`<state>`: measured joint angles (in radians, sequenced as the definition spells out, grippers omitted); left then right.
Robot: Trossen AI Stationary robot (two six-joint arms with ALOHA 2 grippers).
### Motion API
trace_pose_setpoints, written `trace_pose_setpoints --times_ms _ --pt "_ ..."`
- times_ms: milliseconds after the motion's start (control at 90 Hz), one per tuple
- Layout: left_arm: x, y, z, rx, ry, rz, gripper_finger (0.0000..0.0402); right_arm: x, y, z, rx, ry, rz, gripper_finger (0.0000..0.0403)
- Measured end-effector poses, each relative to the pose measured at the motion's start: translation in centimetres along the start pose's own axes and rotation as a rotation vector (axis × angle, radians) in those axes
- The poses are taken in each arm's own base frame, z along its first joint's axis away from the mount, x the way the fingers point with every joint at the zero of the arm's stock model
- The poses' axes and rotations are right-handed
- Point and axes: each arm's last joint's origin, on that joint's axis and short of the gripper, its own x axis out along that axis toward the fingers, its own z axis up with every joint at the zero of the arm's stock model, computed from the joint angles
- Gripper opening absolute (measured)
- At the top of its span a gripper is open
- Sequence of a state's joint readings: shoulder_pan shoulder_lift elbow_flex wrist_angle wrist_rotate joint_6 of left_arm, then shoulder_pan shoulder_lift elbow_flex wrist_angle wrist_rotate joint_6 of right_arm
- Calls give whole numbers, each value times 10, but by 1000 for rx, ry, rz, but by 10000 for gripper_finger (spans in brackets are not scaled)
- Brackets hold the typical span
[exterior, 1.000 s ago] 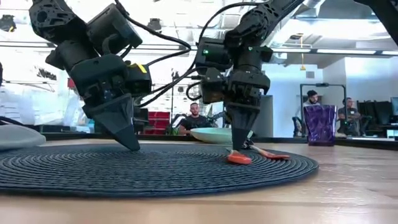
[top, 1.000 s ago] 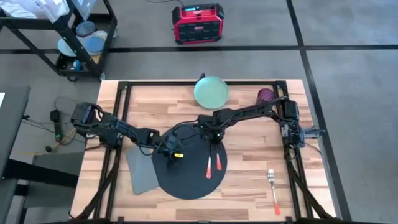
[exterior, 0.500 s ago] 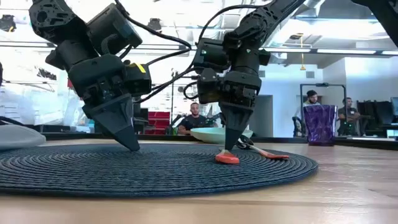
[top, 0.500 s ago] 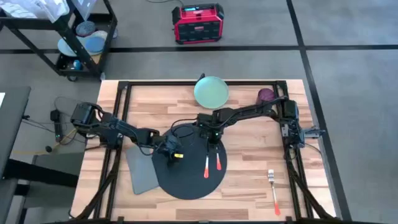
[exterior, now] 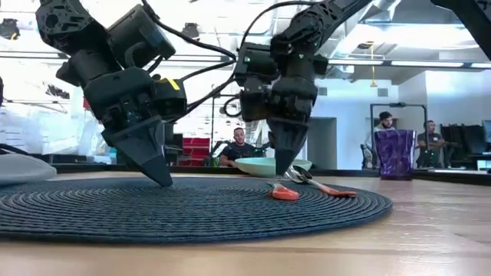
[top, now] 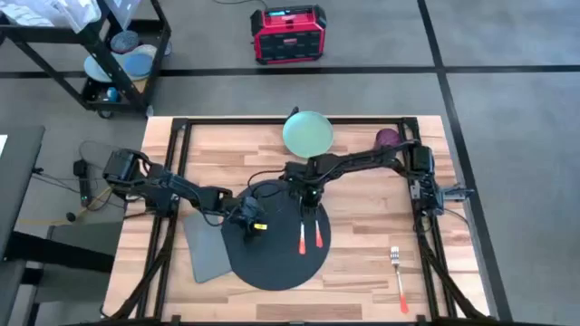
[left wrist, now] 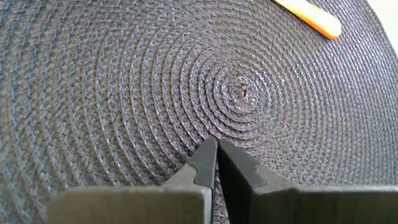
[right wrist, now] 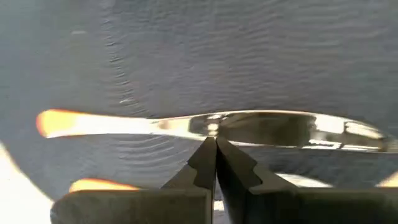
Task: Set table place
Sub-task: Adjust the dark gray placemat on the table
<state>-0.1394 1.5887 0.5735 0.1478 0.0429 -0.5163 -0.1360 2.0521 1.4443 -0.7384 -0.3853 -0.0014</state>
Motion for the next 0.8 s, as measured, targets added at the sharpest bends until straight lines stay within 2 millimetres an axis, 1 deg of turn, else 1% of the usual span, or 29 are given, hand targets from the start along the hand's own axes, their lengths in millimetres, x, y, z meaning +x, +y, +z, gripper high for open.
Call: trace_pose_setpoints --times_ms 44,111,233,311,356,411,467,533,644,711,800 --pt "0 0 0 0 0 0 0 -5 2 2 -11 10 18 0" --pt "0 0 0 0 0 0 0 -19 8 5 -66 20 21 0" --pt "0 4 2 5 6 -13 0 -64 7 17 -190 0 -82 0" --pt "-1 9 5 -9 21 -41 0 -93 -7 26 -222 -37 -169 0" --pt "-1 14 7 -28 33 -57 0 -108 -19 28 -211 -58 -195 0" --pt "-2 20 12 -57 55 -49 0 -122 -35 28 -172 -87 -211 0" --pt "-6 27 20 -92 83 -24 0 -133 -54 26 -127 -117 -206 0" --pt "-13 34 34 -105 108 4 0 -142 -75 18 -59 -129 -165 0" --pt "-33 34 70 -38 73 23 0 -156 -102 4 26 -149 -80 0" --pt "-46 34 88 4 56 51 0 -162 -113 -3 40 -149 -64 1" --pt "-59 33 106 33 49 95 0 -163 -115 -5 32 -141 -61 5"
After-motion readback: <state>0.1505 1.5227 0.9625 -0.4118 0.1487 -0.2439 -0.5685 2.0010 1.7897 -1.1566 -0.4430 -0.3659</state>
